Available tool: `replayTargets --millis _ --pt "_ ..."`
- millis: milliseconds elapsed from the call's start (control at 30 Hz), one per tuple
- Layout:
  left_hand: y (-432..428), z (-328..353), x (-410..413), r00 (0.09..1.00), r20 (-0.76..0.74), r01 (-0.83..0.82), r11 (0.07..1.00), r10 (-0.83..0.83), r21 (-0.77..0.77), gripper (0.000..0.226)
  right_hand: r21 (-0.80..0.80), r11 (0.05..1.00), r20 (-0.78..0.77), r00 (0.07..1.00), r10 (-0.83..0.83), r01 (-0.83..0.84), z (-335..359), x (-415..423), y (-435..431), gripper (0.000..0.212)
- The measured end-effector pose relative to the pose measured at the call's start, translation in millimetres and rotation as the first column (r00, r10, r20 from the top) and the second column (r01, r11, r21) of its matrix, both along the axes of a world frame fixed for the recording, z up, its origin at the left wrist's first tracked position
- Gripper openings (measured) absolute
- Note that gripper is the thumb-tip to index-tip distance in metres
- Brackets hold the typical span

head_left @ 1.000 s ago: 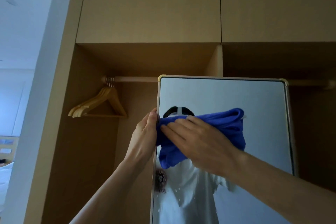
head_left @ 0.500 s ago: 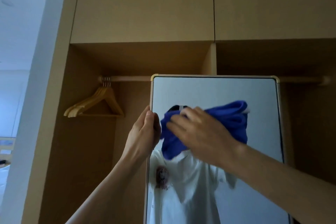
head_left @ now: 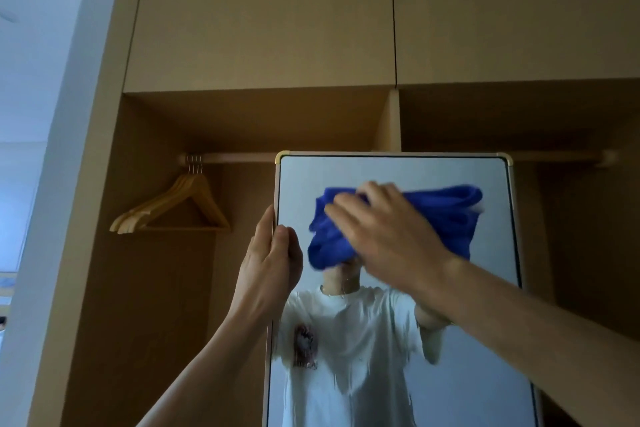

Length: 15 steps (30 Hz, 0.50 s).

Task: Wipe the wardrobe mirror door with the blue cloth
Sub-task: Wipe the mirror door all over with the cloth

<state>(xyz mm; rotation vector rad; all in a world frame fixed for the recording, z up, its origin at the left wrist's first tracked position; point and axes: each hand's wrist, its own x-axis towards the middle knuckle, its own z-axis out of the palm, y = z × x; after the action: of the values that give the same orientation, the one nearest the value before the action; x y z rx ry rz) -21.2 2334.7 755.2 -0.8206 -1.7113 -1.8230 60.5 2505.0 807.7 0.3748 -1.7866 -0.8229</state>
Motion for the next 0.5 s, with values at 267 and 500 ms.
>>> replayTargets --millis 267,500 --pt "2.4 0.2 8.8 0.998 -0.009 -0.057 0.998 0.057 0.026 0.038 0.012 1.0 -0.028 1.0 0.008 -0.007 21.9 0.0 2.8 0.043" --pt "1.2 -3.2 2.1 0.995 -0.018 -0.102 0.994 0.102 0.033 0.042 -0.017 1.0 -0.02 1.0 0.003 -0.003 22.1 -4.9 1.6 0.037"
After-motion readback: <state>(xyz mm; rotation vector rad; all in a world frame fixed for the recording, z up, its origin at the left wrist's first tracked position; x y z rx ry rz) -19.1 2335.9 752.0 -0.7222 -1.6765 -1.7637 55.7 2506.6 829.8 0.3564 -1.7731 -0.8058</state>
